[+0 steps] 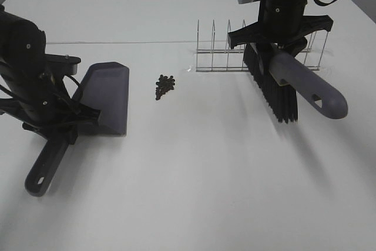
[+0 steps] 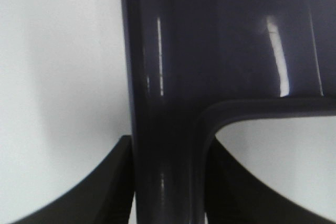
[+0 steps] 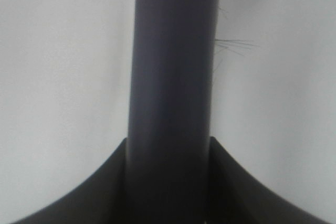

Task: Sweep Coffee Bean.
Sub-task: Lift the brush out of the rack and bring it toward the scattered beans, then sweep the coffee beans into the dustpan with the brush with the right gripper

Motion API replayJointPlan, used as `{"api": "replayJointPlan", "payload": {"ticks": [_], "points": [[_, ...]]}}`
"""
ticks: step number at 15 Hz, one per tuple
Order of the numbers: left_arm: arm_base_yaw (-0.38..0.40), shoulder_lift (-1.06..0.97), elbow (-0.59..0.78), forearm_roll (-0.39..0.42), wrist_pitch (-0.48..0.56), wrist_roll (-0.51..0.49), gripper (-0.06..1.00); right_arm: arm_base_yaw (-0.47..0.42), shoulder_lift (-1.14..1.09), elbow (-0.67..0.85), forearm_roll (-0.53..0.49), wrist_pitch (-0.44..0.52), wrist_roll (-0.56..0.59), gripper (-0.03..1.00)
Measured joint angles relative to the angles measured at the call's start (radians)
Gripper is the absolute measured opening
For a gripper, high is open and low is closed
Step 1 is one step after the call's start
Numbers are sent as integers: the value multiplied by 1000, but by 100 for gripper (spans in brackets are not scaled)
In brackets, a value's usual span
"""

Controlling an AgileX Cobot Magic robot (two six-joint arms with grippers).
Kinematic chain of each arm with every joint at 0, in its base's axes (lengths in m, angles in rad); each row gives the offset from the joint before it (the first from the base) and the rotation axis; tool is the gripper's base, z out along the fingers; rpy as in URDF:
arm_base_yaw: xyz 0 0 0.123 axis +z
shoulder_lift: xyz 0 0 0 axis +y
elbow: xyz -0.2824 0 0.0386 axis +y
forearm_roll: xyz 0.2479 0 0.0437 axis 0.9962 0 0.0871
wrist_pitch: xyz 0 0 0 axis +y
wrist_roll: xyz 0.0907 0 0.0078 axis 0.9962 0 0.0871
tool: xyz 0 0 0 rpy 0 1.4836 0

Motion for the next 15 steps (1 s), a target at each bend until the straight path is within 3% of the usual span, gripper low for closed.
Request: {"api": "replayJointPlan", "payload": {"ticks": [5, 8, 12, 15], "points": [[-3, 41, 0, -17, -69, -1, 37, 40, 57, 0, 13, -15, 0, 36], [-33, 56, -6, -18, -84, -1, 37, 123, 115, -5, -47, -92, 0, 36], [-34, 56, -6, -18, -86, -1, 37, 140, 195, -109, -25, -108, -14, 36], [-34, 56, -6, -18, -86, -1, 37, 159, 264, -203, 31, -92, -93, 36]]}}
